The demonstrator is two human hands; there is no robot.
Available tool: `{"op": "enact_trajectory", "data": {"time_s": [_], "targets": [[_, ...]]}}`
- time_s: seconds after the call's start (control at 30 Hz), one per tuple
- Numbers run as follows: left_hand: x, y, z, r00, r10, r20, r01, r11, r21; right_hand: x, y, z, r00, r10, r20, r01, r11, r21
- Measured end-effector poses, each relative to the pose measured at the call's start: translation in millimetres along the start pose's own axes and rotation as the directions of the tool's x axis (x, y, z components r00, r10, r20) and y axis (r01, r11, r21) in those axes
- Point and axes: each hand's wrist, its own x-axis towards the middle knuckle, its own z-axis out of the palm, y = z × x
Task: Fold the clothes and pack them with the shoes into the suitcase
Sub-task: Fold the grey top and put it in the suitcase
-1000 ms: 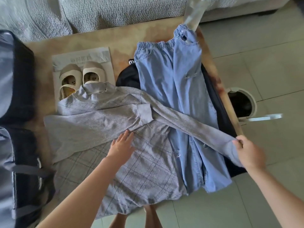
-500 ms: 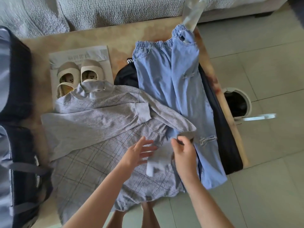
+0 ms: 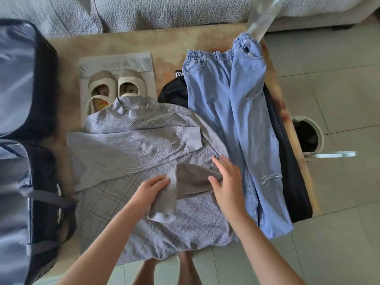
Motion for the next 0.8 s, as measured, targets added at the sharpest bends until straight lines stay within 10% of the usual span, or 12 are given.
{"op": "enact_trajectory", "data": {"time_s": [0.27,0.57,0.8], "targets": [[-4,7,-27,0.995,0.095,0.008,-0.091,0.968,-0.233,49,10,23,0.979,-0.109,0.173,0.144,0.969,-0.202],[13,-3,-81,0.986,0.079,-0.15,-0.111,0.969,-0.222,108,-61,24,0.942,-0.334,-0.03,0.329,0.938,-0.111],[36,-9,-115,0.948,-0.03,-0.317,-0.093,0.926,-0.367,155,-91,74,0.909,-0.37,0.19,0.41,0.872,-0.268]]}}
